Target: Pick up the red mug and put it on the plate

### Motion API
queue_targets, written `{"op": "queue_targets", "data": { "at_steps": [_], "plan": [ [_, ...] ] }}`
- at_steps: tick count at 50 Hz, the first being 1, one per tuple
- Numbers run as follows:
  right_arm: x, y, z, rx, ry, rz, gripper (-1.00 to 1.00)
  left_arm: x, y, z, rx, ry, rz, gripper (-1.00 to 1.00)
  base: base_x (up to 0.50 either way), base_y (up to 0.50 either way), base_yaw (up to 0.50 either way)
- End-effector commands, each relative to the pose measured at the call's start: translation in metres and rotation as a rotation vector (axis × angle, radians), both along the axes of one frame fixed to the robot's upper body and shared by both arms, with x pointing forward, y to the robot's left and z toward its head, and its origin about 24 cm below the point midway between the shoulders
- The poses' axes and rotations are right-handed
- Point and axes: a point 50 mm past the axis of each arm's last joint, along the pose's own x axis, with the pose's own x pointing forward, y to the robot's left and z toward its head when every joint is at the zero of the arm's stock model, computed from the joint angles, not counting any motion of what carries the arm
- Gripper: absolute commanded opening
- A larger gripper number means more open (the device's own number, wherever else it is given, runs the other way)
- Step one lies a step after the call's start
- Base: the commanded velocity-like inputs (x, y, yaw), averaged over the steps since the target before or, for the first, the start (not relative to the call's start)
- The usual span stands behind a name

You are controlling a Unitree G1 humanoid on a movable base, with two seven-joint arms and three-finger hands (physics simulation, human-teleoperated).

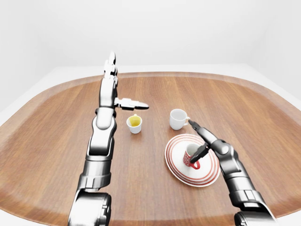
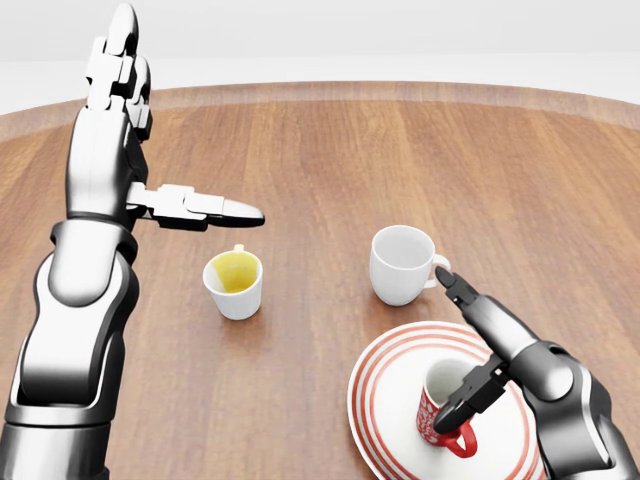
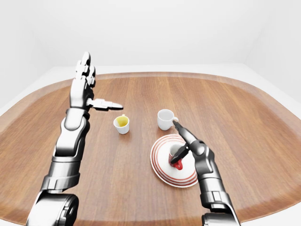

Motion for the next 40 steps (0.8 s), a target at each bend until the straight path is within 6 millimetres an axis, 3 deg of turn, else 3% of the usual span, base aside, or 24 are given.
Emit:
{"op": "queue_targets", "data": {
  "at_steps": [1,5,24,35,40],
  "plan": [
    [0.001,0.013,0.05,-0.039,-0.159,0.123,1.0,-0.002,-0.001,0.01,0.01,-0.037,-0.006,1.0,0.0,0.0,0.0],
    [0.002,0.019,0.075,-0.064,-0.236,0.173,1.0,-0.003,-0.001,0.016,0.009,-0.062,-0.009,1.0,0.0,0.0,0.0],
    [0.01,0.035,0.133,-0.081,-0.425,0.253,1.0,-0.008,-0.002,0.038,0.012,-0.146,-0.022,1.0,0.0,0.0,0.0],
    [-0.004,0.044,0.213,-0.164,-0.711,0.327,1.0,-0.013,-0.003,0.05,0.017,-0.199,-0.03,1.0,0.0,0.0,0.0],
    [-0.01,0.048,0.232,-0.181,-0.79,0.346,1.0,-0.016,-0.004,0.057,0.021,-0.227,-0.034,1.0,0.0,0.0,0.0]
  ]
}}
